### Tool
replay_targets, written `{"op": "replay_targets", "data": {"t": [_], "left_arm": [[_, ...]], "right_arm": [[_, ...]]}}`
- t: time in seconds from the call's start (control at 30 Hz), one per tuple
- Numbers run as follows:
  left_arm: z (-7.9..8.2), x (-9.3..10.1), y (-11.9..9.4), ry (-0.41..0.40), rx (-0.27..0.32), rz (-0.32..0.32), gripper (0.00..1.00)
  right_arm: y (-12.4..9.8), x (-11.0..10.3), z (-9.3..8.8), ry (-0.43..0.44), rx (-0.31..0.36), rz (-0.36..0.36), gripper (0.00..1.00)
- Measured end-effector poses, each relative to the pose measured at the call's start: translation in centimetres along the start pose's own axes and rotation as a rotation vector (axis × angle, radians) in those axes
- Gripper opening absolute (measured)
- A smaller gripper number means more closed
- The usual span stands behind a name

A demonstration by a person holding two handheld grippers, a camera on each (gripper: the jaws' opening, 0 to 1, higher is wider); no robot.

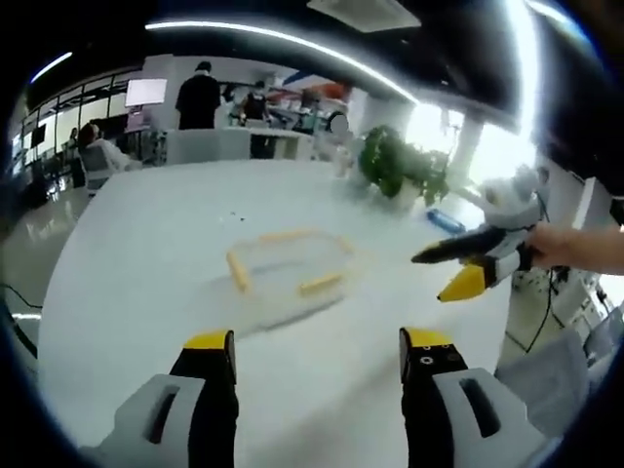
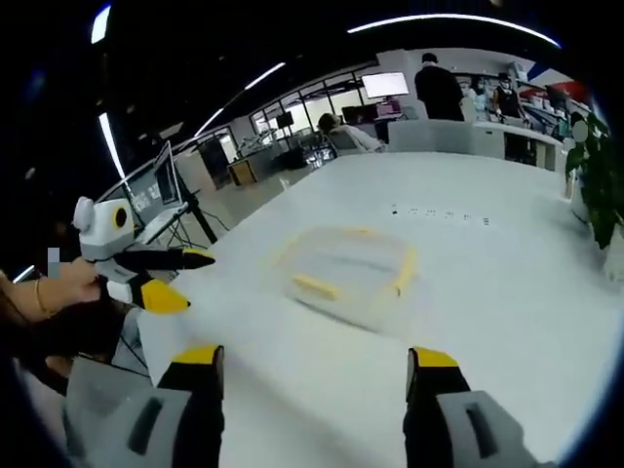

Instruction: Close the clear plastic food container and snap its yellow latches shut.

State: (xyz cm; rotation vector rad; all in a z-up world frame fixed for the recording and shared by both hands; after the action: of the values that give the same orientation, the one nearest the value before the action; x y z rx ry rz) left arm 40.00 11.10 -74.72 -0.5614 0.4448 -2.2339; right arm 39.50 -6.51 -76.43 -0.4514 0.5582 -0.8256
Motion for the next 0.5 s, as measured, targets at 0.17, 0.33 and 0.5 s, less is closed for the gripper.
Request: {"op": "replay_targets", "data": {"t": [0.17, 0.33, 0.5], "left_arm": [[-0.2, 1.4, -1.7, 0.044, 0.011, -0.021, 0.68], [0.1, 2.3, -3.0, 0.064, 0.052, -0.023, 0.70], [-0.5, 2.7, -4.0, 0.101, 0.054, -0.016, 0.74]], "right_arm": [[-1.7, -1.4, 0.2, 0.021, 0.044, 0.011, 0.77], [-2.8, -2.1, -0.2, 0.016, 0.062, 0.005, 0.77], [-3.9, -2.5, -1.1, -0.001, 0.068, -0.012, 0.78]]}}
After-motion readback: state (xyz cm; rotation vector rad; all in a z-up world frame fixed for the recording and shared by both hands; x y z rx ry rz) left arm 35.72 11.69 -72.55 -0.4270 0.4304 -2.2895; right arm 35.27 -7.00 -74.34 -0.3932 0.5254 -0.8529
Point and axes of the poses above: the point that each gripper's makers call its tool centre point, and the gripper's own axes: y roughly forward along the fingers, x roughly to its right, z roughly out of its top, the point moved 2 cm from there along -y, roughly backward along the fingers, and after that the axes turned 2 degrees about -z, right-handed, at the moved point
